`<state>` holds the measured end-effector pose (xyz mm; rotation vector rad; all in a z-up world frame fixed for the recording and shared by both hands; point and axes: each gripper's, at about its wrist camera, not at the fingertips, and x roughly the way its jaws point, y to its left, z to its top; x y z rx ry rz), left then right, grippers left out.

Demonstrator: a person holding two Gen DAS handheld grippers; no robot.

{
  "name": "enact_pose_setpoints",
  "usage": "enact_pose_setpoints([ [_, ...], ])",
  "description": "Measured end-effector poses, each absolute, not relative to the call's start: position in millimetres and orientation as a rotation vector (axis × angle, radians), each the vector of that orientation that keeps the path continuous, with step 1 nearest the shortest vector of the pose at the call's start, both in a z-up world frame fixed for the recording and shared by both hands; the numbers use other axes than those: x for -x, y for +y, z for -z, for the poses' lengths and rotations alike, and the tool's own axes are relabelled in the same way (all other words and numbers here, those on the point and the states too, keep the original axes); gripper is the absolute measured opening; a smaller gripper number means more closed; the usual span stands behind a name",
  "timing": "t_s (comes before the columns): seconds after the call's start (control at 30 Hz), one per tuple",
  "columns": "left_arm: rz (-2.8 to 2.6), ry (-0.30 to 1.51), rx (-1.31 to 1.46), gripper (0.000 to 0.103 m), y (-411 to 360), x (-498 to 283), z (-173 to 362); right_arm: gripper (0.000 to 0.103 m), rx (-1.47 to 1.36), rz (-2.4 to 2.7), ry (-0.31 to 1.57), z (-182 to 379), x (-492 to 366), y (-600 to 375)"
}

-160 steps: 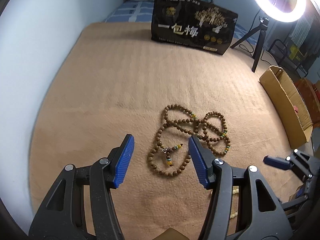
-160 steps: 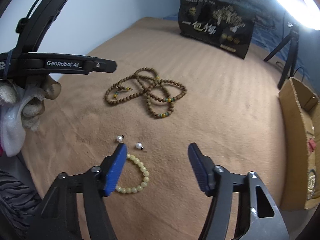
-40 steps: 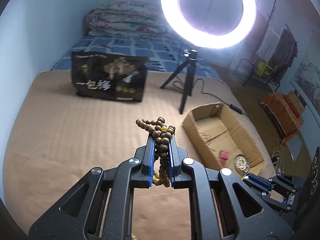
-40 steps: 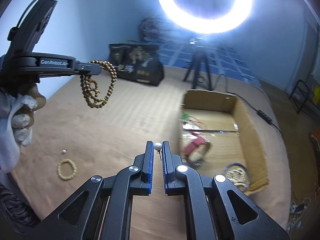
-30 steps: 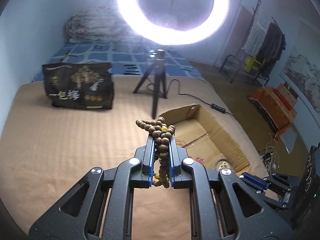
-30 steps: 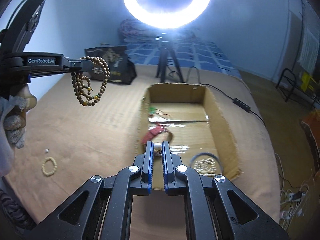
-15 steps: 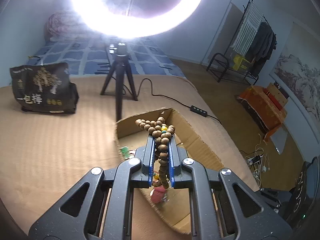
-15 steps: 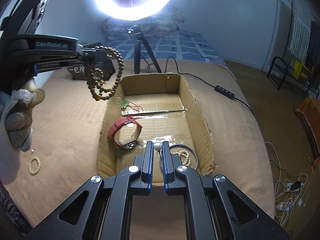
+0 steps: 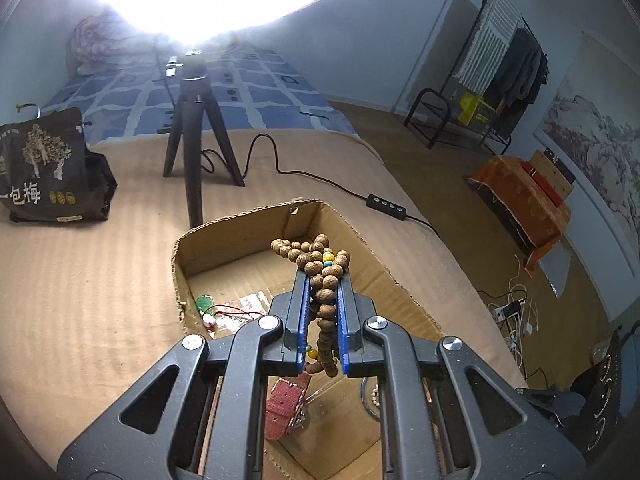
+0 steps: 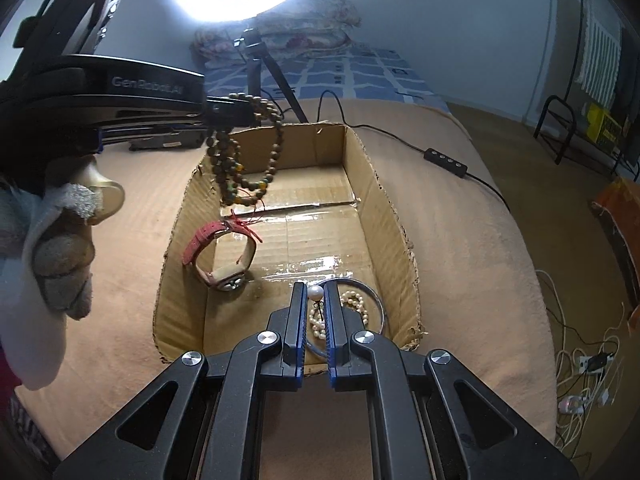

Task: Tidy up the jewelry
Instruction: 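Lower the mala into the box and open the left tool while the right tool drops the earring in, then withdraw both open tools from the box toward the second earring and cream bracelet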

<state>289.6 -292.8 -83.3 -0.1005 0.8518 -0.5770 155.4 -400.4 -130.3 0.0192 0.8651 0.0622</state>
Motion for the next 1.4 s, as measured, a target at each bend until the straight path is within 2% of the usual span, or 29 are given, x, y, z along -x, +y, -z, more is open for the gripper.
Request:
enact_pose_setpoints([
  [0.2, 0.583, 0.87, 0.103, 0.01, -300, -294, 92, 0.007, -0.016, -0.092, 0.883, 137, -156, -396],
  [0.23, 0.581, 0.885, 0.103, 0.015, -300, -297, 94, 0.007, -0.014, -0.094, 0.887, 138, -156, -395],
  [0.27, 0.581, 0.893, 0.105, 0.03, -301, -297, 95, 0.007, -0.011, -0.09, 0.887, 139, -155, -395],
  [0.3, 0.579, 0.898, 0.107, 0.041, -300, -297, 96, 0.008, -0.007, -0.083, 0.891, 140, -155, -395],
  [0.33, 0.573, 0.897, 0.108, 0.057, -299, -297, 96, 0.019, -0.004, -0.079, 0.898, 141, -156, -395],
  [0.37, 0.564, 0.884, 0.108, 0.058, -298, -296, 95, 0.029, -0.003, -0.075, 0.905, 142, -156, -396],
  [0.4, 0.558, 0.876, 0.097, 0.058, -298, -295, 93, 0.05, -0.002, -0.069, 0.902, 142, -156, -397],
  [0.43, 0.555, 0.873, 0.089, 0.058, -299, -294, 93, 0.058, 0.001, -0.06, 0.889, 141, -154, -397],
  [0.87, 0.537, 0.851, 0.076, 0.058, -281, -284, 73, 0.058, 0.013, -0.056, 0.861, 129, -151, -384],
  [1.17, 0.493, 0.831, 0.069, 0.058, -242, -273, 49, 0.059, 0.031, -0.066, 0.825, 109, -145, -367],
  [1.4, 0.439, 0.806, 0.031, 0.058, -196, -259, 31, 0.068, 0.044, -0.092, 0.789, 91, -137, -346],
])
